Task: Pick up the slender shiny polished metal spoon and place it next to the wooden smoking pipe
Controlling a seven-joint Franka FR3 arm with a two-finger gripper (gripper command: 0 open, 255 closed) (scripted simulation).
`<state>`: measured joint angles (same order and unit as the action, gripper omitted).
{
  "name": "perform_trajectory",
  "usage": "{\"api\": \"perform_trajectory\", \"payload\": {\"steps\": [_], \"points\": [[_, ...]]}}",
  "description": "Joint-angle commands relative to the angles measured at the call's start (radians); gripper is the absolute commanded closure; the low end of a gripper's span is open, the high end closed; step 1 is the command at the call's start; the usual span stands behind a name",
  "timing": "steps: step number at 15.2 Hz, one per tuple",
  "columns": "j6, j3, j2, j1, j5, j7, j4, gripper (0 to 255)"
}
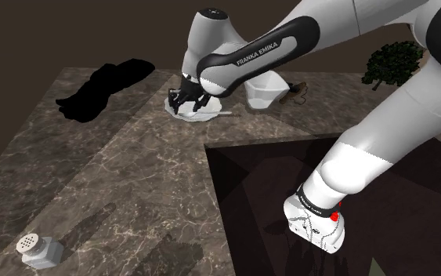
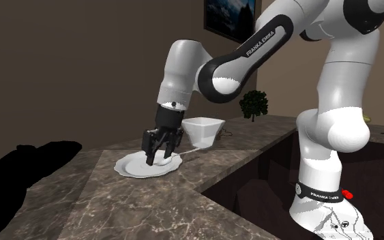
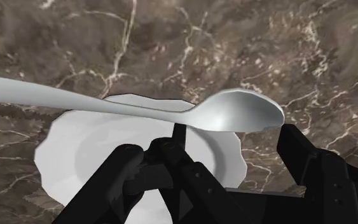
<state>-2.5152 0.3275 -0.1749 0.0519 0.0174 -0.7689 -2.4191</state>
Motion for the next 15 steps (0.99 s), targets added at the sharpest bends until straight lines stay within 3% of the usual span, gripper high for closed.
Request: {"api": "perform_trajectory", "payload": {"steps": [1,8,15], "points": [[0.031,-0.003,-0.017,-0.003,-0.009,0.007,0.015,255],[0.128,-0.013,-0.063,-0.008,-0.030,0.027,0.067,255],[0.126,-0.150,-0.203,0.022,-0.085,0.234,-0.075,255]]}}
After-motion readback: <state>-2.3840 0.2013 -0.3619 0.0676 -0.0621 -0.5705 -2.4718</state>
